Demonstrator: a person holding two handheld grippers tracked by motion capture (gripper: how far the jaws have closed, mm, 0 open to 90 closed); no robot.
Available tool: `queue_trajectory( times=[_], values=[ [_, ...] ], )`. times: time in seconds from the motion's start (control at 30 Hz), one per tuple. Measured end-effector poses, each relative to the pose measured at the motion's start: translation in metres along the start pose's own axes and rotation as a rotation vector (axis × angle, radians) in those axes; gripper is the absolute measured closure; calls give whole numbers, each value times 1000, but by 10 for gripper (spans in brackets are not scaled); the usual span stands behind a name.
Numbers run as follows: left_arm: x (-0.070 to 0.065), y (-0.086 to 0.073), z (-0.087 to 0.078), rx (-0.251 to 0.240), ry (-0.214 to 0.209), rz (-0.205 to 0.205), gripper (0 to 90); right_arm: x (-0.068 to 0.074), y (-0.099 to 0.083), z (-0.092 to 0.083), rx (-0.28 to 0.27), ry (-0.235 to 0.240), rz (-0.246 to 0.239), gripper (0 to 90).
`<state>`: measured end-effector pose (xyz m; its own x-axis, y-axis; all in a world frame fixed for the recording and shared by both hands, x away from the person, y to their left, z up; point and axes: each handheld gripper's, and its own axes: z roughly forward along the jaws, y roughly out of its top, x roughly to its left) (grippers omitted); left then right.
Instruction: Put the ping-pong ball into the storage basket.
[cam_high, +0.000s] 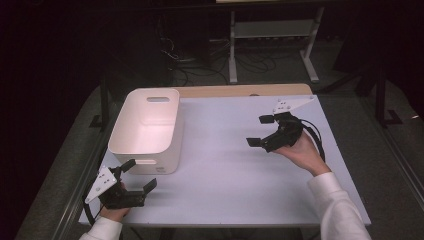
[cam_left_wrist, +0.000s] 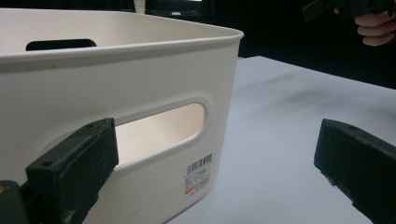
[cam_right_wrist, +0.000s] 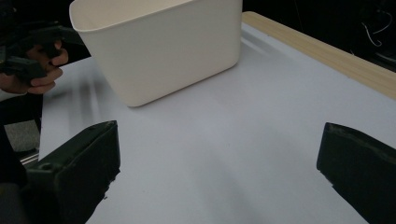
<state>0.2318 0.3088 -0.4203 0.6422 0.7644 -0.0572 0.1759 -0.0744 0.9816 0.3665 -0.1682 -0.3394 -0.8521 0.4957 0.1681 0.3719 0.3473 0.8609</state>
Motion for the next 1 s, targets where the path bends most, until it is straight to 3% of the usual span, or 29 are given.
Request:
queue_trajectory(
  times=[0.4,1.0],
  values=[
    [0,0,0,-1,1,2,0,-5,-19,-6,-7,-12,30,0],
    [0,0,0,10,2,6,0,2,-40,-20,-53,-15,53,0]
  ],
)
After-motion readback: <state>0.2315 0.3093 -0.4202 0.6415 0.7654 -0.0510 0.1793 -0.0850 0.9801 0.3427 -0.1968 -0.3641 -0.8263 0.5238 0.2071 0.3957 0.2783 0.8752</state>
